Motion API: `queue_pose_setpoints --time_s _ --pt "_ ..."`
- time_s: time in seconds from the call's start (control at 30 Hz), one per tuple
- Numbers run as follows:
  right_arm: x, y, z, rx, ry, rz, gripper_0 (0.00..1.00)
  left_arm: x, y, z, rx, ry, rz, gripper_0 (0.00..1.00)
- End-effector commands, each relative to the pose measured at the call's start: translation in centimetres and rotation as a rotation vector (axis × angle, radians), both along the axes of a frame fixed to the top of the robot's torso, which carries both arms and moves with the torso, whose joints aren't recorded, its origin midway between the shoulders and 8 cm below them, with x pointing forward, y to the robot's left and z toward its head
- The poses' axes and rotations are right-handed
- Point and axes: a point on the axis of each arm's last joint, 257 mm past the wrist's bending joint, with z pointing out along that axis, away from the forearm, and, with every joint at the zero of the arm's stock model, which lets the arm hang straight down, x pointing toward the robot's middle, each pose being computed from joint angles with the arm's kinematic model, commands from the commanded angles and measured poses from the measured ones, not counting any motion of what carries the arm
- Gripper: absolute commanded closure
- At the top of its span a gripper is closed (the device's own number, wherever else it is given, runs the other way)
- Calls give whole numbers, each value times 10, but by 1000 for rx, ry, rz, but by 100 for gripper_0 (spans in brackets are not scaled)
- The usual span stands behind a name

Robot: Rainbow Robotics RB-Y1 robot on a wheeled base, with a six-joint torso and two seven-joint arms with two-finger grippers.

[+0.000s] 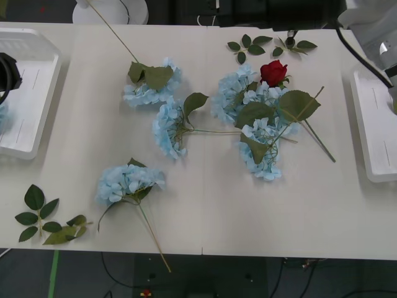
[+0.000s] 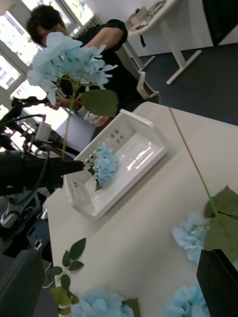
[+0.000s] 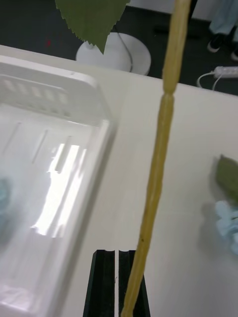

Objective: Place the red flowers into the right box and the blue flowers into the left box. If a person shows an open palm, hand one flower to the person first, then continue sorting.

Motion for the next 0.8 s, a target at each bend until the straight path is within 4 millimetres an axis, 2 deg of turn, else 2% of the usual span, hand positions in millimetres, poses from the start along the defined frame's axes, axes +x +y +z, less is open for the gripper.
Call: queue_pose_setpoints --time_s 0.03,0.1,0.2,0.23,0.27,0.3,0.4,0.5,0.6,0.63,0.77,0.8 --pt "37 -51 30 -129 24 -132 9 -29 72 10 146 98 101 100" --pt "49 -70 18 -189 58 -176 9 -33 92 5 181 133 120 100" --pt "64 -110 -7 -318 109 -251 9 -42 128 -9 181 189 189 100" --pt "66 -117 -11 -341 116 -264 10 -44 135 -12 181 199 203 100" --pt "71 -137 -23 -397 140 -301 10 -48 152 -17 180 218 233 100" --pt "72 -144 -26 -417 144 -315 10 -49 159 -20 182 224 244 100" --pt "78 -193 -52 -565 172 -397 10 -55 192 -35 189 256 281 100" --pt "82 -228 -66 -666 181 -463 10 -59 216 -46 190 266 309 100" --pt "89 -260 -76 -746 181 -528 10 -62 231 -54 182 268 331 100" --pt "93 -277 -80 -789 179 -566 10 -63 238 -56 181 269 339 100" --pt "102 -323 -91 -940 136 -635 9 -66 243 -60 189 281 341 100" --pt "103 -330 -93 -963 129 -639 9 -66 243 -60 191 280 339 100"
